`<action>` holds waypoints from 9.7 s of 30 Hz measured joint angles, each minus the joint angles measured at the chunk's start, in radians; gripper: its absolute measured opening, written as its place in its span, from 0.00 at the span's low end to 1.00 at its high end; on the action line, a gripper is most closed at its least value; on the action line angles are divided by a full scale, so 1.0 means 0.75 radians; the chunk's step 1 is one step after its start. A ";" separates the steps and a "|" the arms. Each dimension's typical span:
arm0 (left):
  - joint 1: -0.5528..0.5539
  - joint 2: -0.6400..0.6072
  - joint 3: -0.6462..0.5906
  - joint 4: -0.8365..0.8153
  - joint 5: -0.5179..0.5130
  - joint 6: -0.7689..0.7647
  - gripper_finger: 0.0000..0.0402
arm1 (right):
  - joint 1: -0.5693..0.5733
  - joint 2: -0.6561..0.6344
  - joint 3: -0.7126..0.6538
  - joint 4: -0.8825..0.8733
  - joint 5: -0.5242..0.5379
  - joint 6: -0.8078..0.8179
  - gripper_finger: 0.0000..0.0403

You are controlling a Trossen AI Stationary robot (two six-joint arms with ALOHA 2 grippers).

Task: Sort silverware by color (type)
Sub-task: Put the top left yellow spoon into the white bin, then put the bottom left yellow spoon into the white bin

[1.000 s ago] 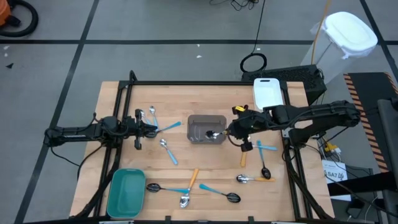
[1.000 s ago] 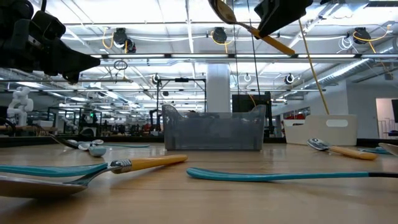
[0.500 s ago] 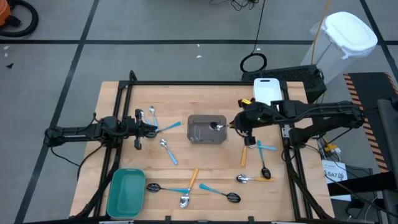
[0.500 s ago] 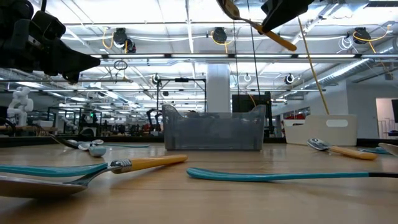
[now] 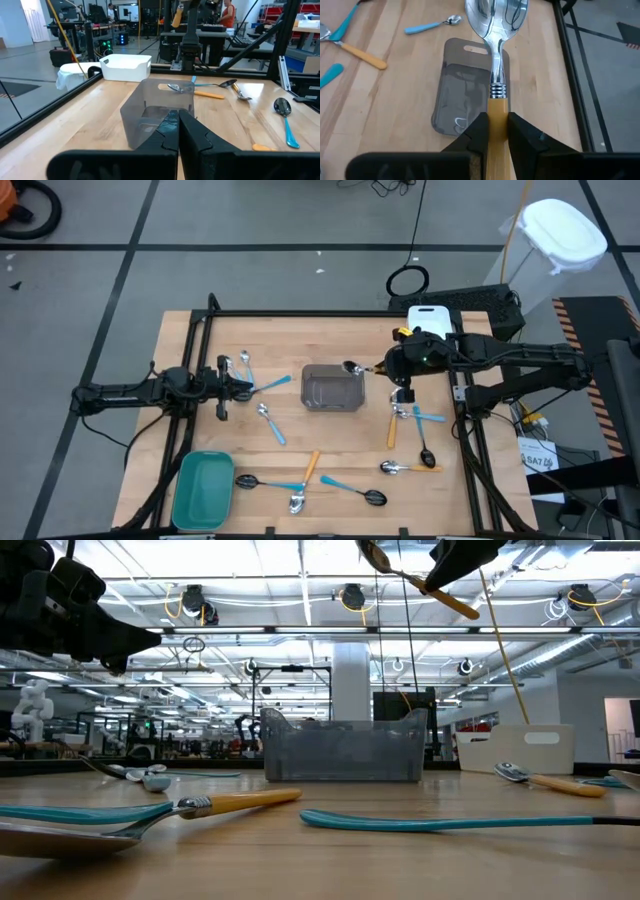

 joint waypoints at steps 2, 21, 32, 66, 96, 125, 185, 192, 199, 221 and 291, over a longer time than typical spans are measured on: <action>-0.001 0.000 0.000 0.000 0.001 -0.008 0.00 | -0.018 -0.006 0.000 -0.007 0.000 0.001 0.12; 0.000 0.000 0.000 -0.001 0.001 -0.025 0.00 | -0.174 -0.022 0.000 -0.099 0.055 0.036 0.12; 0.000 0.000 0.000 -0.001 0.001 -0.025 0.00 | -0.256 -0.078 0.000 -0.111 0.105 0.048 0.12; 0.000 0.000 0.000 -0.001 0.001 -0.025 0.00 | -0.583 -0.159 0.000 -0.222 0.210 0.171 0.12; 0.000 0.000 0.000 -0.001 0.001 -0.037 0.00 | -0.848 -0.159 -0.001 -0.302 0.206 0.231 0.12; 0.000 0.000 0.000 -0.001 0.001 -0.040 0.00 | -1.020 -0.218 -0.418 -0.009 0.313 0.328 0.12; 0.000 0.000 0.000 -0.001 0.001 -0.039 0.00 | -0.994 -0.129 -0.803 0.390 0.559 0.451 0.12; 0.000 0.000 -0.001 -0.001 0.000 -0.039 0.00 | -0.986 -0.054 -0.803 0.390 0.621 0.465 0.12; 0.000 -0.001 -0.001 -0.001 0.001 -0.039 0.00 | -0.981 -0.012 -0.803 0.390 0.629 0.475 0.12; -0.001 0.000 -0.001 0.000 0.000 -0.037 0.00 | -0.981 0.056 -0.803 0.406 0.639 0.524 0.15; 0.000 -0.001 -0.001 0.024 -0.108 -0.032 0.00 | -0.335 -0.366 -0.629 0.203 0.370 0.546 0.36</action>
